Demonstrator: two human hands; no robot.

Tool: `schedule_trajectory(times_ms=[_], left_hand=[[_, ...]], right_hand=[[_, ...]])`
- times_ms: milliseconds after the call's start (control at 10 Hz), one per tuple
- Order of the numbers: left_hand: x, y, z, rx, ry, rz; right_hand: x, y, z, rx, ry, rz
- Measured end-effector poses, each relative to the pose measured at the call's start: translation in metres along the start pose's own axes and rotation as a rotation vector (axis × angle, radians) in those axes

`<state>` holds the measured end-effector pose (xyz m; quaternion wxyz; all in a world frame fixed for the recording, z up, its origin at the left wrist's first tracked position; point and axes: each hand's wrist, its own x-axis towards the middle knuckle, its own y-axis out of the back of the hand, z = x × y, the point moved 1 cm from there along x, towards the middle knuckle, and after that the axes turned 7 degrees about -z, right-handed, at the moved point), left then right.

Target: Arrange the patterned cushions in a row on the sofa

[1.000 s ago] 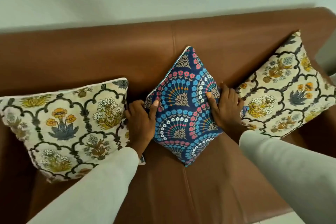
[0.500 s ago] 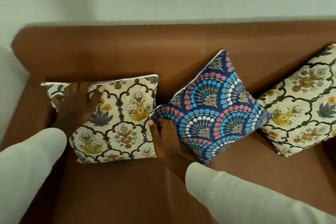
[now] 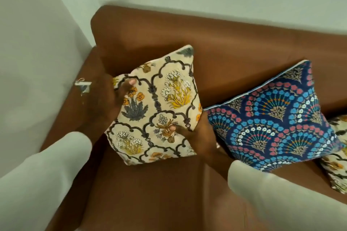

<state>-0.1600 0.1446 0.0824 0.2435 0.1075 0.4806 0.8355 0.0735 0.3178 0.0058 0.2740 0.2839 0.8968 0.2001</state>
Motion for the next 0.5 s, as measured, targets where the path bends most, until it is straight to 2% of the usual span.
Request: schedule_trajectory(times_ms=[100,200,300,400,500], left_hand=[[-0.007,0.001,-0.023,-0.184,0.085,0.099],[-0.008,-0.019,-0.035,-0.264,0.168,0.055],[-0.01,-0.051,-0.047,-0.167,0.265,-0.049],[-0.012,-0.066,-0.048,-0.129,0.361,-0.039],[-0.013,-0.063,-0.034,-0.038,0.358,0.002]], right_hand=[[0.011,0.032,-0.027,-0.276,0.181,0.134],[0.038,0.055,-0.043,-0.533,0.262,0.203],[0.051,0.051,-0.032,-0.759,0.18,0.092],[0.042,0.041,-0.022,-0.695,0.129,0.055],[0.032,0.043,-0.015,-0.576,0.191,0.179]])
